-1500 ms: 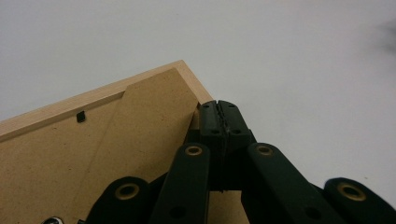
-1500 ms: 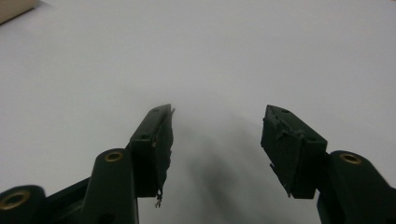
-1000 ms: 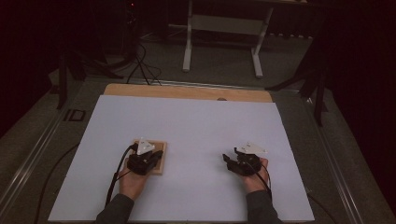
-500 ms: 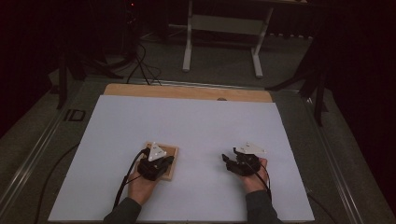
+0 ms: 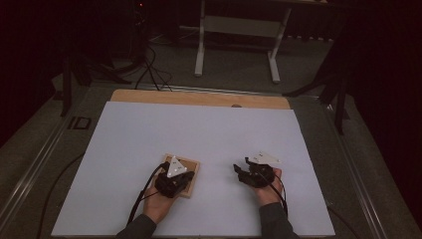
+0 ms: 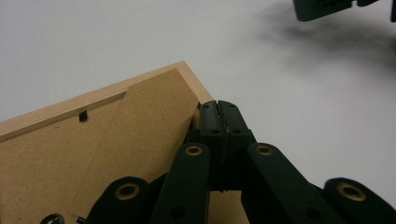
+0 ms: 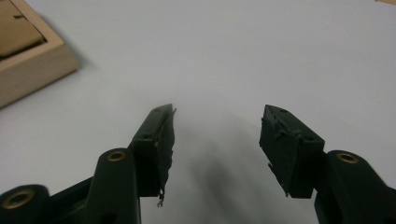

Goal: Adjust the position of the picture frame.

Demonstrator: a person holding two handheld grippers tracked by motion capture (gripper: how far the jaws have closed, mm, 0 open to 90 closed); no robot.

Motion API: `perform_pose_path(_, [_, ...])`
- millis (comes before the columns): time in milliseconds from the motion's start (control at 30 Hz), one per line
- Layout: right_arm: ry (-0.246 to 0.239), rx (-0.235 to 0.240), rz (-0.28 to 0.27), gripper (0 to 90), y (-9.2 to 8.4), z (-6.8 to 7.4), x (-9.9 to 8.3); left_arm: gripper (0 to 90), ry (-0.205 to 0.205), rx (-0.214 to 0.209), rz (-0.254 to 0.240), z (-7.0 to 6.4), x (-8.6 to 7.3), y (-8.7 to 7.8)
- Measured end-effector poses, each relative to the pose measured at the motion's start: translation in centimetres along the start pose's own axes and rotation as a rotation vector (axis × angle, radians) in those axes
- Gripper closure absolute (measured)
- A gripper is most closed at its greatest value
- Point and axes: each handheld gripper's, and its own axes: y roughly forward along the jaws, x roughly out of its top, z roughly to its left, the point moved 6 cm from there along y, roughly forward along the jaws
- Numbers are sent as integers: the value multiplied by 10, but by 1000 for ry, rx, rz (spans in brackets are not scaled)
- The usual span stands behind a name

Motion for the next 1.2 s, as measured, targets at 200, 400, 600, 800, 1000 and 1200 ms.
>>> perform_pose_path(200, [2,14,-9,453,1,4,2,895,1,-8,2,0,0,0])
perform_pose_path(400, [2,22,-20,470,0,7,6,883,-8,-20,0,2,1,-6])
perform_pose_path(600, [-21,36,-28,498,0,16,13,883,-18,-14,-22,7,3,-20])
perform_pose_path(800, [-41,52,-26,531,4,24,19,883,-17,-4,-22,12,1,-32])
perform_pose_path(1000, [-64,82,-34,591,11,32,32,881,-33,-5,-18,18,-3,-41])
perform_pose_path(1200, [-77,102,-31,653,18,40,42,894,-29,2,-10,22,-9,-48])
